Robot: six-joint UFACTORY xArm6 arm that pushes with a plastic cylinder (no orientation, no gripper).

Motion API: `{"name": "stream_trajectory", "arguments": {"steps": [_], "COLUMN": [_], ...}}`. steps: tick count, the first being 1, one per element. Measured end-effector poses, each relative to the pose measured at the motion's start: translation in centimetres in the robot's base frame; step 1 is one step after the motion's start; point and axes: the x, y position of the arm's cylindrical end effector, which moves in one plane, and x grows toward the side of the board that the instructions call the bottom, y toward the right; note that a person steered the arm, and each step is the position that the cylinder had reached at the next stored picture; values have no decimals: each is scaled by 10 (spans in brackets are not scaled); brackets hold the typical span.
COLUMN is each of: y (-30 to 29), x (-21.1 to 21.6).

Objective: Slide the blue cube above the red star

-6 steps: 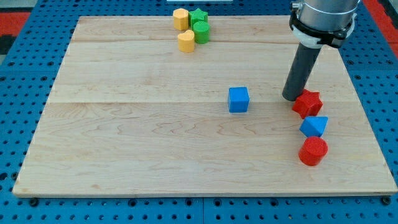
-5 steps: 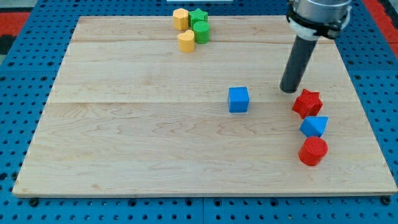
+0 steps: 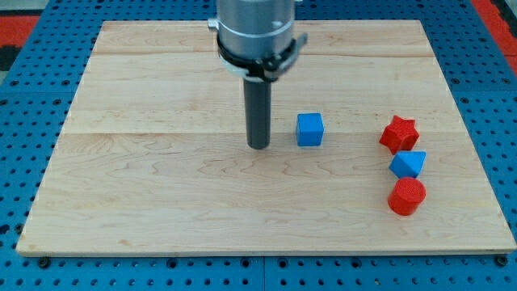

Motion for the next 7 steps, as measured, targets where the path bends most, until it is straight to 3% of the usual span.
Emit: {"name": "stream_trajectory", "arguments": {"steps": [2, 7], "y": [87, 145], "x": [-49, -76]}}
